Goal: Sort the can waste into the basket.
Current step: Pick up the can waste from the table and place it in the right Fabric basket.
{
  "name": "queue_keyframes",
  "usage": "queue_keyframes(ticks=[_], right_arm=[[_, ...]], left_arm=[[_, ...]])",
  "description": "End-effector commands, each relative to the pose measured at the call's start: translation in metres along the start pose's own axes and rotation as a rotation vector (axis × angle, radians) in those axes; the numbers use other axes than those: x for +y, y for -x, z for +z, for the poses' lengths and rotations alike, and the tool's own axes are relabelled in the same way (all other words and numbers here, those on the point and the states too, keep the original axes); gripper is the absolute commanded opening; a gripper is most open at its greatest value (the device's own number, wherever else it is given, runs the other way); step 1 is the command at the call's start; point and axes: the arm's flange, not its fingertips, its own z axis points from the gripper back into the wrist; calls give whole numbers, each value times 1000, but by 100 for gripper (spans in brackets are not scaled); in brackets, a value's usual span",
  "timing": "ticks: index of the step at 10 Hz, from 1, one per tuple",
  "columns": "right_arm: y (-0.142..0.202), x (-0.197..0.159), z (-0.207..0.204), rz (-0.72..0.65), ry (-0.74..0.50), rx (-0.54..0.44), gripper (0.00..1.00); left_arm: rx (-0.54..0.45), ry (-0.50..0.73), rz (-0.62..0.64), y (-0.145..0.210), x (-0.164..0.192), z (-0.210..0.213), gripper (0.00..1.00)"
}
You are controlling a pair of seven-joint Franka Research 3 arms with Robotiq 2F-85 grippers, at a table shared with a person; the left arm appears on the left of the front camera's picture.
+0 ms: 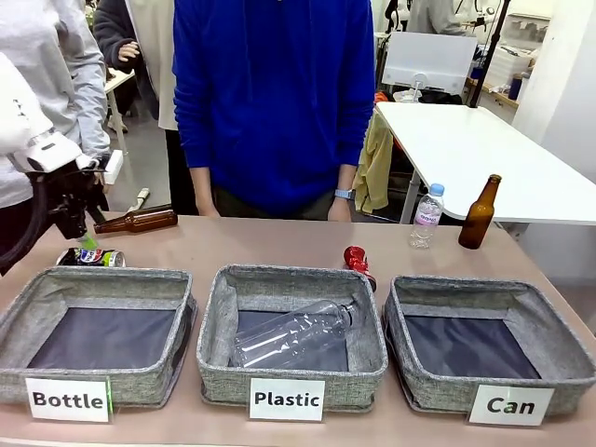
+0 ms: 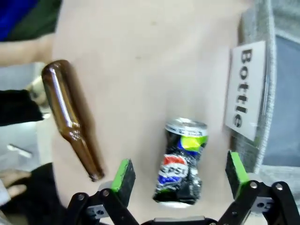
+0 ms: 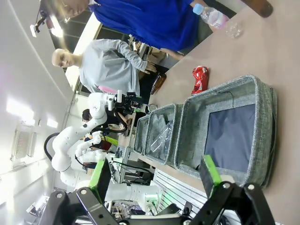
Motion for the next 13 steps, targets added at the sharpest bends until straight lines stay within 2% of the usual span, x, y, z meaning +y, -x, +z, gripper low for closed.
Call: queue_keyframes(ticks=[1,2,5,6,7,8,10,11,13], right_arm=[[-3,0,0,28,-19,-15,100],[-3,0,0,28,-19,-15,100],[-3,0,0,28,-19,-15,100],[-3,0,0,28,-19,-15,100],[-3,0,0,28,-19,-15,100],[-3,0,0,28,-19,-15,100],[-3,0,0,28,-19,-15,100],[-3,0,0,28,-19,-15,100],[-3,0,0,28,-19,-15,100]], left_arm=[[-55,-79,62,-8,-14,-1,100],[0,0,0,0,0,0,100],[-12,-33,7,-8,-2,-2,100],[-53,-98,-109,0,-6,-2,100],[-22,-109,-213,7,-5,-8,100],[11,-59,-247,12,-4,-17,100],[73,-33,-243,18,3,-32,100],[66,18,-246,19,4,-41,100],[130,17,-229,20,9,-62,100]])
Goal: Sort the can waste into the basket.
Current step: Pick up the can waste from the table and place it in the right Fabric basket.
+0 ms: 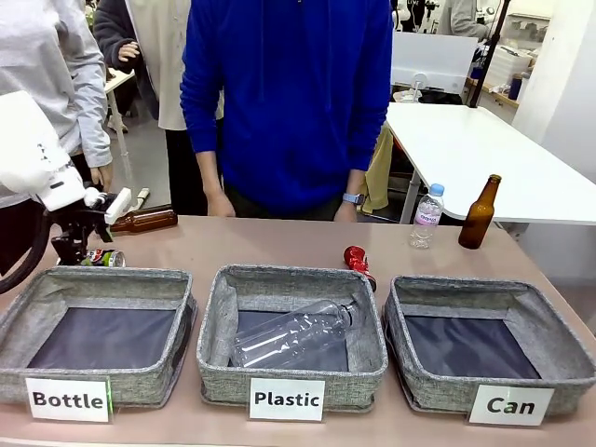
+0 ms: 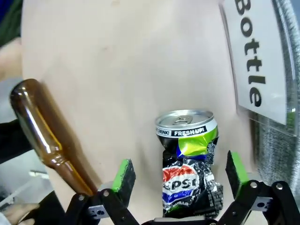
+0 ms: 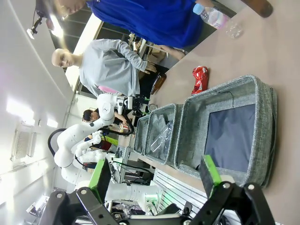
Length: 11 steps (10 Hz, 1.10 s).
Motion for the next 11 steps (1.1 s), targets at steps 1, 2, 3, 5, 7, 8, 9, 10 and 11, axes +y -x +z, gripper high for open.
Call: queue_keyframes(ticks=[1,2,3,5,7,8,9,10,11], right_arm=[[-3,0,0,28,-19,-15,100],[-3,0,0,28,-19,-15,100],[-3,0,0,28,-19,-15,100],[-3,0,0,28,-19,-15,100],[-3,0,0,28,-19,-15,100],[-3,0,0,28,-19,-15,100],[-3,0,0,28,-19,-15,100],[-3,0,0,28,-19,-15,100],[-3,0,0,28,-19,-15,100]], left_arm=[[62,38,18,0,11,-12,100],[69,82,5,1,13,-21,100],[43,45,43,7,15,-14,100],[-56,-11,52,21,12,19,100],[-46,24,39,20,8,10,100],[-35,37,31,19,8,6,100],[-33,50,23,19,9,6,100],[6,46,16,20,9,6,40],[-1,41,12,20,9,7,40]])
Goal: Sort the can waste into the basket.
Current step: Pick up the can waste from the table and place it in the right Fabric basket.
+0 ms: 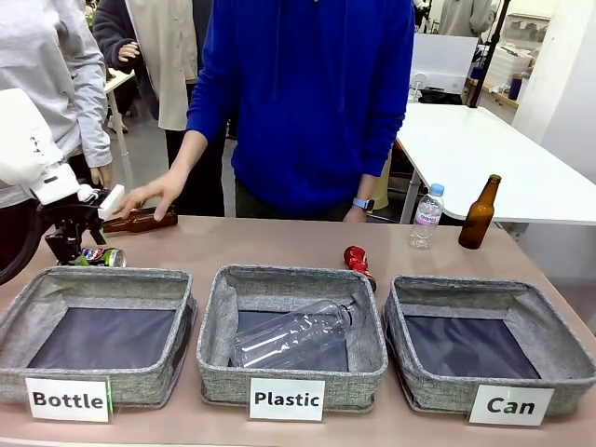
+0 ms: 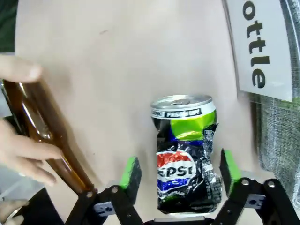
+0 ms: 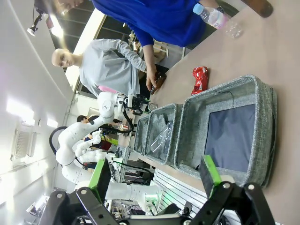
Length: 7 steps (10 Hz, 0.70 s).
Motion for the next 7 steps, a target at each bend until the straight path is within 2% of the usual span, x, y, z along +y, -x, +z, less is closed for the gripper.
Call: queue_keyframes(ticks=[1,2,3,4,5,6,7], right_arm=[[-3,0,0,28,-19,-16,100],[-3,0,0,28,-19,-16,100],[-3,0,0,28,-19,-16,100],[-3,0,0,28,-19,-16,100],[-3,0,0,28,-19,-16,100],[-3,0,0,28,-19,-16,100],[-3,0,0,28,-19,-16,100]], left_arm=[[-6,-20,-5,4,-3,8,0],[-78,-26,7,16,-13,31,0],[-211,-116,20,40,-36,77,0],[-419,-151,-29,69,-78,130,0],[-570,-270,31,104,-129,172,0],[-695,-350,104,128,-164,189,0],[-774,-371,161,149,-189,193,100]])
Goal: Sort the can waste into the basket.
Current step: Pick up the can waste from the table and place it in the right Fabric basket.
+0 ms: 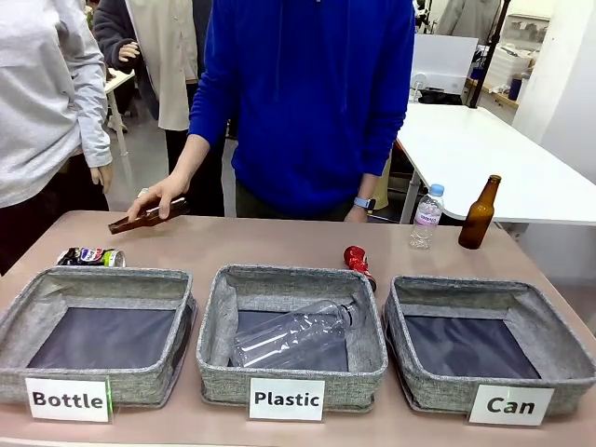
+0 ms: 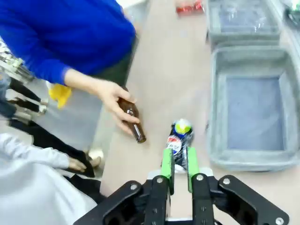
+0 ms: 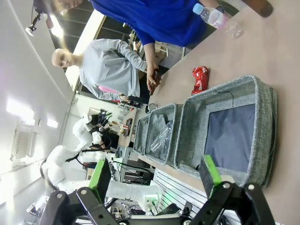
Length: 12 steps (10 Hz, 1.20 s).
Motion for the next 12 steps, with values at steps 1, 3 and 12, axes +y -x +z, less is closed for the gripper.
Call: queue_keyframes(ticks=[1,3,12], right_arm=[[-3,1,1,29,-19,-16,100],[-3,1,1,29,-19,-16,100],[-3,1,1,29,-19,-16,100]], left_arm=[[-202,-30,90,45,-27,23,92],[-321,-120,183,75,-59,68,100],[-402,-164,309,130,-79,85,100]])
